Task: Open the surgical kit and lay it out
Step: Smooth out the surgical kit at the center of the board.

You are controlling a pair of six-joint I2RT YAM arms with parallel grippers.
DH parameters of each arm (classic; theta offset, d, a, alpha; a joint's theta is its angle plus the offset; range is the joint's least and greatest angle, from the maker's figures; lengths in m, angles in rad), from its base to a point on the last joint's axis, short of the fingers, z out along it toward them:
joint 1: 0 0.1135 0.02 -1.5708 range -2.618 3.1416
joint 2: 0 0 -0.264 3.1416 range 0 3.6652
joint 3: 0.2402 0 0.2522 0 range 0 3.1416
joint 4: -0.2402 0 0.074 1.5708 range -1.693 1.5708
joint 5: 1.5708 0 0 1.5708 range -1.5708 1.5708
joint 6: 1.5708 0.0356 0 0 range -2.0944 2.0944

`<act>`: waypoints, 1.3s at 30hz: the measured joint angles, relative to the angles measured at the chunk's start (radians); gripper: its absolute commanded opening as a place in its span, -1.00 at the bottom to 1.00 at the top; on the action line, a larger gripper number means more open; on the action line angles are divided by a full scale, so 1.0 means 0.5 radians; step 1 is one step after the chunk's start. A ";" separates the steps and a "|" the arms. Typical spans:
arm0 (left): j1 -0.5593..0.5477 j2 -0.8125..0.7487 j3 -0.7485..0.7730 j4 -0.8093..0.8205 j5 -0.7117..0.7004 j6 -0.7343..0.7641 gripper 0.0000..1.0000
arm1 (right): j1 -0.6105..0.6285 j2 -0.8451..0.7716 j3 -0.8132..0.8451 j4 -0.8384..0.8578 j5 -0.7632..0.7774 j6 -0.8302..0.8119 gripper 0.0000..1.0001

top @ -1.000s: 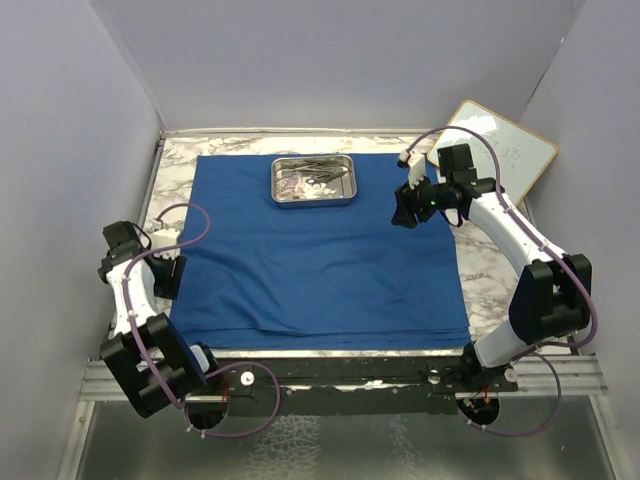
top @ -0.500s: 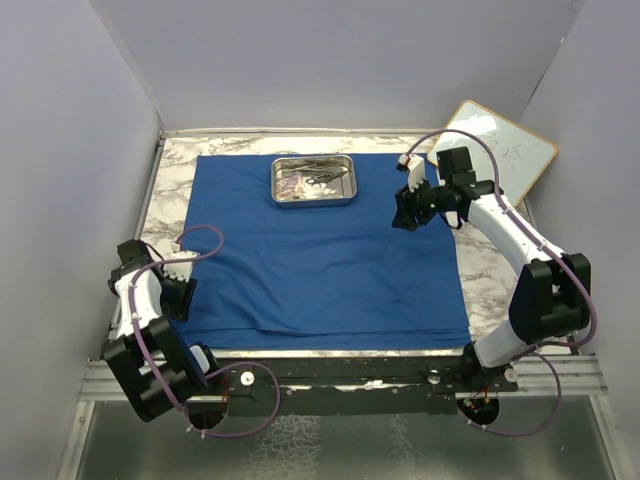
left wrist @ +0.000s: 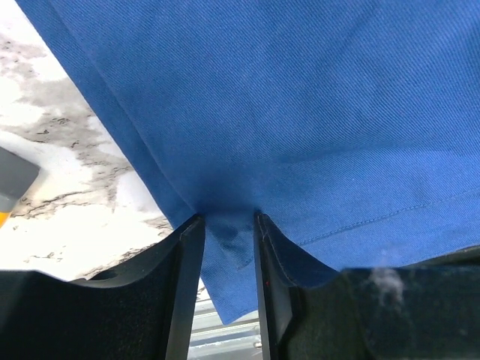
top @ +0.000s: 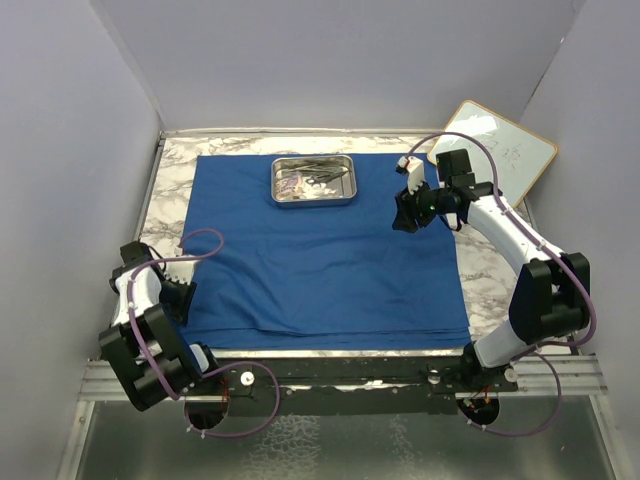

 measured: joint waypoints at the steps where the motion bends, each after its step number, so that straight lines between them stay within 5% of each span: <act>1: 0.000 0.007 0.000 0.005 -0.003 0.000 -0.32 | 0.000 0.000 0.000 0.001 0.000 -0.004 -0.11; 16: 0.000 0.046 0.000 0.030 -0.088 -0.001 -1.00 | 0.000 0.001 0.000 0.004 -0.002 -0.012 -0.13; 27: 0.000 0.005 0.065 -0.089 -0.223 0.098 -1.00 | 0.000 0.002 0.000 0.003 -0.002 -0.012 -0.13; 39: 0.000 0.041 0.151 -0.204 -0.146 0.073 -0.20 | 0.000 0.008 0.000 0.002 -0.012 -0.013 -0.14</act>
